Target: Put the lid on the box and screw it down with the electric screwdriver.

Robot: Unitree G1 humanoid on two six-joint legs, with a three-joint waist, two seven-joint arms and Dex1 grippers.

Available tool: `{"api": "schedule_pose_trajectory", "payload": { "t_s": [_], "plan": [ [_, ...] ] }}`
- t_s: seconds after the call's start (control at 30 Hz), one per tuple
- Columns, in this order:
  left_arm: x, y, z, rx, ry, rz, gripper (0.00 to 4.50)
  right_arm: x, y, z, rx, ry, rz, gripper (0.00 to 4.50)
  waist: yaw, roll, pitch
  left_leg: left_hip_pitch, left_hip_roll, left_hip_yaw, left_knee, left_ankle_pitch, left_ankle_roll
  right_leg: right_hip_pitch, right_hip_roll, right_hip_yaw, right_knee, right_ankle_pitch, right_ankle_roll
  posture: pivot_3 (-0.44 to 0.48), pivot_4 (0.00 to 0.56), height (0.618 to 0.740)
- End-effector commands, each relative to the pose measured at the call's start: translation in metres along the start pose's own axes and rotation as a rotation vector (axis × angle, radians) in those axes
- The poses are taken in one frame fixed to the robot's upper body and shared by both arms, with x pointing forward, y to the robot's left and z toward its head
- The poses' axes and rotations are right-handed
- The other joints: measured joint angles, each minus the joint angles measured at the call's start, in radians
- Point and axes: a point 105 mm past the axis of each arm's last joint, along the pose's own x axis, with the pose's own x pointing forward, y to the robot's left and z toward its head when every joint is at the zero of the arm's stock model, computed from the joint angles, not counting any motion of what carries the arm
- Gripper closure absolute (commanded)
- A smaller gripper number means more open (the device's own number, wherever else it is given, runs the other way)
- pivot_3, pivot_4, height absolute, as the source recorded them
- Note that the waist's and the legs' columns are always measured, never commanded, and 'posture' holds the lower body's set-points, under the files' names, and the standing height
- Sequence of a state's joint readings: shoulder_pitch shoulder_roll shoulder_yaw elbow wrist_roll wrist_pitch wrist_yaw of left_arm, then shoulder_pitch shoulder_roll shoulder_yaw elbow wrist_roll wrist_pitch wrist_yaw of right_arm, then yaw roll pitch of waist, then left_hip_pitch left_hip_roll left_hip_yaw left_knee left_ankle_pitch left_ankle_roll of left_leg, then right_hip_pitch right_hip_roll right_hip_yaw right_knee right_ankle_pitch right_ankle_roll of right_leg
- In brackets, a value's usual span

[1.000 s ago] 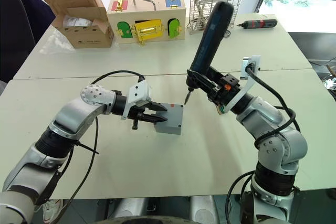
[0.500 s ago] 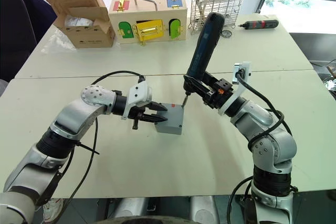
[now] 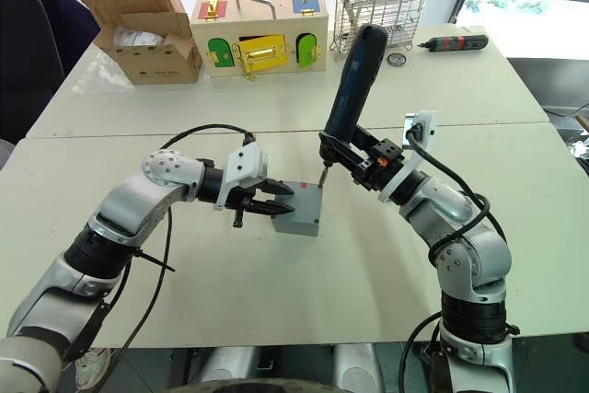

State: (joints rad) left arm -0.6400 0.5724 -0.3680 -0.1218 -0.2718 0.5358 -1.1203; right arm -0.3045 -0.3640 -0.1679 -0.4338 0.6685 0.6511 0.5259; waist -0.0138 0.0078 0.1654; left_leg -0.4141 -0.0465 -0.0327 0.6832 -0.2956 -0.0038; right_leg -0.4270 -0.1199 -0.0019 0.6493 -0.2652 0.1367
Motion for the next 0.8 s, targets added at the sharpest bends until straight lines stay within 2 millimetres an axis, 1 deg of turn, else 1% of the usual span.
{"api": "schedule_pose_trajectory", "payload": {
  "t_s": [0.03,0.1,0.23,0.33,0.47,0.53,0.6,0.63,0.67,0.8],
  "plan": [
    [-0.001,-0.002,0.002,0.008,-0.005,0.0,2.97,-0.001,0.005,0.003,-0.045,-0.008,0.022,2.76,0.0,0.0,0.0,0.0,0.0,0.0,0.0,0.0,0.0,0.0,0.0,0.0,0.0,0.0,0.0,0.0,0.15,0.73],
    [-0.001,-0.003,0.002,0.008,-0.003,-0.001,2.97,0.0,0.007,0.0,-0.057,0.006,0.033,2.76,0.0,0.0,0.0,0.001,0.0,0.0,0.0,0.0,0.0,0.001,0.0,0.0,0.0,0.0,0.0,0.0,0.15,0.73],
    [0.002,-0.006,-0.003,-0.005,0.011,-0.009,2.97,-0.001,0.018,-0.014,-0.079,0.043,0.074,2.76,0.001,-0.001,-0.001,0.004,0.0,0.0,0.0,-0.001,0.001,0.004,0.0,0.0,0.0,0.0,0.0,0.0,0.15,0.73],
    [0.004,-0.009,-0.009,-0.027,0.029,-0.014,2.97,-0.001,0.024,-0.028,-0.104,0.068,0.094,2.76,0.0,-0.004,-0.003,0.005,0.0,0.0,0.0,-0.001,0.002,0.005,0.0,0.0,0.0,0.0,0.0,0.0,0.15,0.73],
    [0.007,-0.01,-0.014,-0.026,0.052,-0.012,2.97,0.0,0.028,-0.039,-0.117,0.088,0.113,2.76,0.0,-0.008,-0.008,0.008,0.001,0.0,-0.001,-0.002,0.003,0.009,0.001,0.0,-0.001,0.0,0.0,0.0,0.15,0.73],
    [0.007,-0.01,-0.014,-0.026,0.053,-0.012,2.97,0.001,0.028,-0.045,-0.117,0.1,0.116,2.76,0.0,-0.009,-0.009,0.011,0.001,0.0,-0.001,-0.002,0.004,0.012,0.002,0.0,-0.002,0.0,0.0,0.0,0.15,0.73],
    [0.007,-0.011,-0.014,-0.027,0.053,-0.014,2.97,0.001,0.028,-0.049,-0.114,0.106,0.118,2.76,0.0,-0.009,-0.009,0.019,0.002,0.0,-0.003,-0.004,0.007,0.02,0.002,0.0,-0.004,-0.001,0.0,0.0,0.15,0.73],
    [0.007,-0.012,-0.014,-0.027,0.054,-0.015,2.97,0.002,0.028,-0.05,-0.11,0.105,0.116,2.76,0.0,-0.009,-0.01,0.024,0.003,0.0,-0.003,-0.009,0.015,0.024,0.002,0.0,-0.004,-0.001,0.0,0.0,0.15,0.73],
    [0.007,-0.012,-0.015,-0.027,0.054,-0.015,2.97,0.002,0.027,-0.051,-0.109,0.105,0.114,2.76,0.0,-0.009,-0.01,0.024,0.005,0.0,-0.003,-0.01,0.017,0.024,0.002,0.0,-0.004,-0.001,0.0,0.0,0.15,0.73],
    [0.007,-0.011,-0.017,-0.03,0.063,-0.004,2.97,0.001,0.023,-0.058,-0.103,0.117,0.099,2.76,0.0,-0.009,-0.012,0.024,0.005,0.0,-0.003,-0.01,0.017,0.024,0.003,0.0,-0.004,-0.001,0.0,0.0,0.15,0.73]
  ]
}}
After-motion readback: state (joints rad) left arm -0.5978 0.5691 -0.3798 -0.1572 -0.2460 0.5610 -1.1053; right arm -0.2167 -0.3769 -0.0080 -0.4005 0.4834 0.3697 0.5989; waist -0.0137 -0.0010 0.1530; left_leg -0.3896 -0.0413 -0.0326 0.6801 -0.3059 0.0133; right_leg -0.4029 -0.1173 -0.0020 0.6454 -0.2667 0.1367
